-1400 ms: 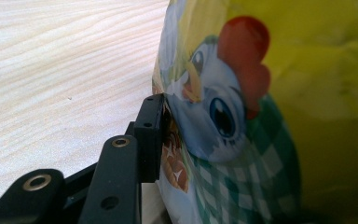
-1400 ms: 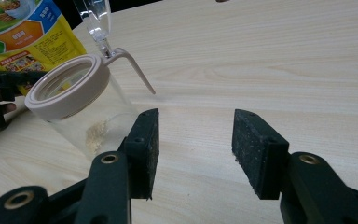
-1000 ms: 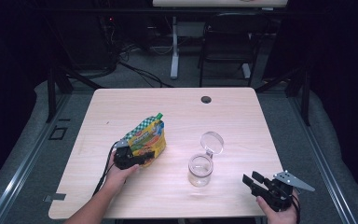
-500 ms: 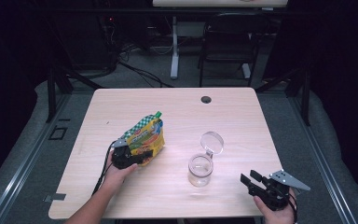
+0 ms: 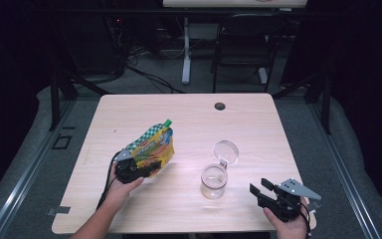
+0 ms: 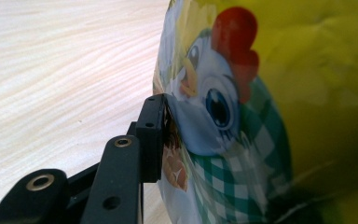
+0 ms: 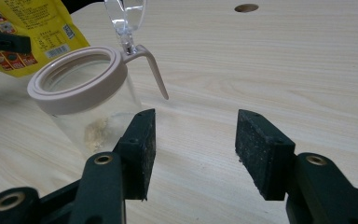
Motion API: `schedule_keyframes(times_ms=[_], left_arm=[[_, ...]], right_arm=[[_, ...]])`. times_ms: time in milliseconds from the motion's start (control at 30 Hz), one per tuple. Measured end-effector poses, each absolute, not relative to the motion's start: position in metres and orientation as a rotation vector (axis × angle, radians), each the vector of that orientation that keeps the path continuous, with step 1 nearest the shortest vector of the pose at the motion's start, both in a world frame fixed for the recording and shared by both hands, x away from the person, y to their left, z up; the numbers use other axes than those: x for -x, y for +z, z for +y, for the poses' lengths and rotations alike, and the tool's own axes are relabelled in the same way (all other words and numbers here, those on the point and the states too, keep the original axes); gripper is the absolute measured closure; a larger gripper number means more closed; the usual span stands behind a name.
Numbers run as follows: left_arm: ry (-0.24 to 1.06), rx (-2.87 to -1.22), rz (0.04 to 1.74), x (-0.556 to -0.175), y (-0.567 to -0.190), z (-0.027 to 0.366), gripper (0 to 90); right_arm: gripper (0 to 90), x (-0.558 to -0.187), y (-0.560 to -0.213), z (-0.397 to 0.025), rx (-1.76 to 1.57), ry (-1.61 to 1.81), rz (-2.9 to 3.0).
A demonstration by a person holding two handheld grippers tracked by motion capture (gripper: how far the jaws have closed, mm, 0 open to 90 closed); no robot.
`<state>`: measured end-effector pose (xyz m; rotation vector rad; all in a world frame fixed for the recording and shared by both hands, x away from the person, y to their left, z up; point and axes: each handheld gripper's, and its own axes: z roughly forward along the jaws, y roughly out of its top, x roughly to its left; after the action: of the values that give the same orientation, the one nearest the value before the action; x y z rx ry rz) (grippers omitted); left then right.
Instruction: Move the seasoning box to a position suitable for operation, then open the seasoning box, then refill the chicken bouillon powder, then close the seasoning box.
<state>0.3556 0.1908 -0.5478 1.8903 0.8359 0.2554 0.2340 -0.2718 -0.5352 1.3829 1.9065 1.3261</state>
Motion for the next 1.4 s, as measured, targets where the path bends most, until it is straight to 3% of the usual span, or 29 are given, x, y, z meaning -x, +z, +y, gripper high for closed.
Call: schedule_keyframes(times_ms=[433, 1033, 1400], left_arm=[[0.374, -1.929, 0.785, -0.34, -0.533, 0.189, 62.5], [0.477, -2.014, 0.739, -0.324, -0.53, 0.179, 62.6], [0.565, -2.088, 0.706, -0.31, -0.532, 0.174, 62.6]], right_arm=[[49.0, -0.233, -0.532, -0.268, -1.34, 1.341, 1.909], [60.1, -0.232, -0.513, -0.25, -1.217, 1.338, 1.956], [59.2, -0.236, -0.507, -0.23, -1.123, 1.351, 1.989]])
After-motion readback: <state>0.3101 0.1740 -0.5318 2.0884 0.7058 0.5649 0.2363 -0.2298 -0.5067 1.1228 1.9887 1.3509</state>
